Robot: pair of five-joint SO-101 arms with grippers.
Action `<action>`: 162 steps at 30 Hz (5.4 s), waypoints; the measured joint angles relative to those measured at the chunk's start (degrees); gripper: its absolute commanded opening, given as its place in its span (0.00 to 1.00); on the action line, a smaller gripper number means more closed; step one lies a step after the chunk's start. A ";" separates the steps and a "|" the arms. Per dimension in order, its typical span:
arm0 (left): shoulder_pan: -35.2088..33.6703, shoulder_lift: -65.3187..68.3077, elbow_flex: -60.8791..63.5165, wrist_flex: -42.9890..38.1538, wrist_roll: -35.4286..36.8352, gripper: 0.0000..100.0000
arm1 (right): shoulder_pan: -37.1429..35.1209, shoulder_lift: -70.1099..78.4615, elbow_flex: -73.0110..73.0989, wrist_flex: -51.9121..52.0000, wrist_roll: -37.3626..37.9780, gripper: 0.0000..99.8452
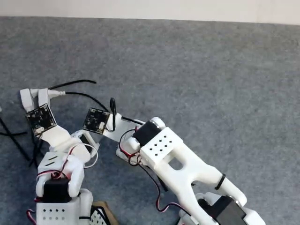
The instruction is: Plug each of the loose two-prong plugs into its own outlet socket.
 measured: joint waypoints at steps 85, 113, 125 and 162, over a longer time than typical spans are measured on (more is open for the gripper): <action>1.05 0.09 0.00 0.00 0.18 0.41 | 20.92 27.25 -13.45 -19.96 -53.80 0.25; 1.05 -0.18 0.00 -0.18 0.18 0.41 | 23.56 35.52 -30.51 -0.18 -59.34 0.00; 1.05 -0.18 0.00 -0.18 0.18 0.41 | 21.01 35.60 -30.68 0.44 -48.00 0.09; 1.05 -0.18 0.00 -0.18 0.18 0.41 | 33.41 28.92 -33.49 14.07 -19.60 0.00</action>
